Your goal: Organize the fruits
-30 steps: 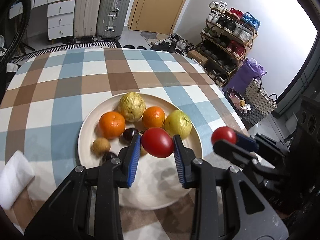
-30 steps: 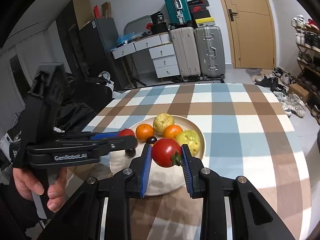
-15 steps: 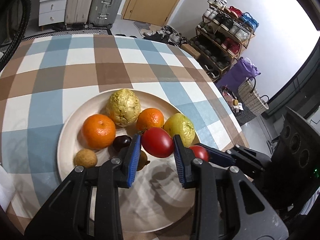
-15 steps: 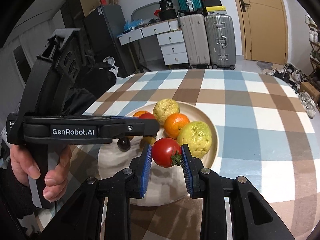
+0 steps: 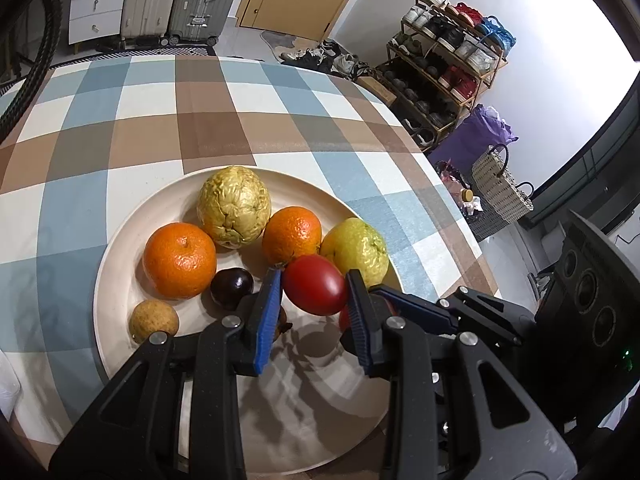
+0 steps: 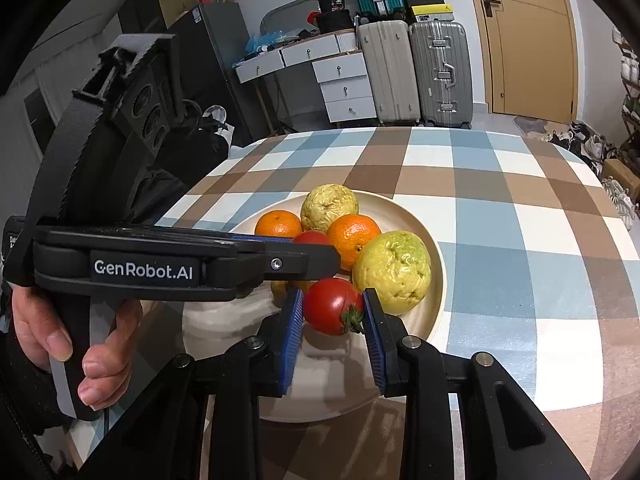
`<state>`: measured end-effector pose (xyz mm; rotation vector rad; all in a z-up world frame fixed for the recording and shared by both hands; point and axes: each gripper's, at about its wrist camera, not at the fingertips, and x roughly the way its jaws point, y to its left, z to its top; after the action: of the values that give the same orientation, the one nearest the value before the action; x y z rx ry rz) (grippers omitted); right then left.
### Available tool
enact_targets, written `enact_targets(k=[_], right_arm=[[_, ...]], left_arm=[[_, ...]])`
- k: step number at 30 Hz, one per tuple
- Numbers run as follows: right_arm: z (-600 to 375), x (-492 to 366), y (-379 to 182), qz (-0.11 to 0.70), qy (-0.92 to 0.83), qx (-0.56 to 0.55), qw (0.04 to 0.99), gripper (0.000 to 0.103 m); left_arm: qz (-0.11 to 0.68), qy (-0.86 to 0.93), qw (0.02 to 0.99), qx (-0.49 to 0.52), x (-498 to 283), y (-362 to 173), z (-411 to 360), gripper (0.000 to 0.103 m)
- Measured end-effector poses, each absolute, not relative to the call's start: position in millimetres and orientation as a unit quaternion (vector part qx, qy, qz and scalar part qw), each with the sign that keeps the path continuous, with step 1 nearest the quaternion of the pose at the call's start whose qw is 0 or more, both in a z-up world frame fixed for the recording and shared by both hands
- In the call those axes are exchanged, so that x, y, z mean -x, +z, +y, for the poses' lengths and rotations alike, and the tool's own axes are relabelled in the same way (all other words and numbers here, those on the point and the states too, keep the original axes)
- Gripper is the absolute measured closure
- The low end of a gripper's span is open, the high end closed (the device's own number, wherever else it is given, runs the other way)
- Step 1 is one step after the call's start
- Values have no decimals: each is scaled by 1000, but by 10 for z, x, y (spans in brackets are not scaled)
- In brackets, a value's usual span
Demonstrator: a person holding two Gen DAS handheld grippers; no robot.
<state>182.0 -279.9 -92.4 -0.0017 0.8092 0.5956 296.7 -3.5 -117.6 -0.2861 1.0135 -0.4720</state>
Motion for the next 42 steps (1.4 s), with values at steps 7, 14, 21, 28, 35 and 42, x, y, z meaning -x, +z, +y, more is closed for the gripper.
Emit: enact_targets(k=[7, 14, 21, 28, 35, 42], right_arm=[[-2783, -1830, -932, 385, 286, 0, 877, 71], [-2867, -1725, -830, 369, 280, -9, 886, 56], [-3004, -1577, -732, 362, 264, -19, 894, 50], [-3091, -1371, -490, 325, 254, -29, 910, 28], [-3115, -1118, -160, 277, 249, -31, 928, 17], [-3098, -863, 97, 241, 251, -30, 937, 14]], left_arm=[[481, -216, 839, 134, -2974, -1141, -53, 73], [464, -218, 848, 134, -2873, -996, -8, 73], [438, -201, 869, 117, -2650, -730, 9, 67], [407, -163, 892, 106, -2347, -466, 84, 62], [349, -103, 922, 137, -1971, -118, 360, 29], [248, -22, 959, 137, -1503, 257, 583, 19]])
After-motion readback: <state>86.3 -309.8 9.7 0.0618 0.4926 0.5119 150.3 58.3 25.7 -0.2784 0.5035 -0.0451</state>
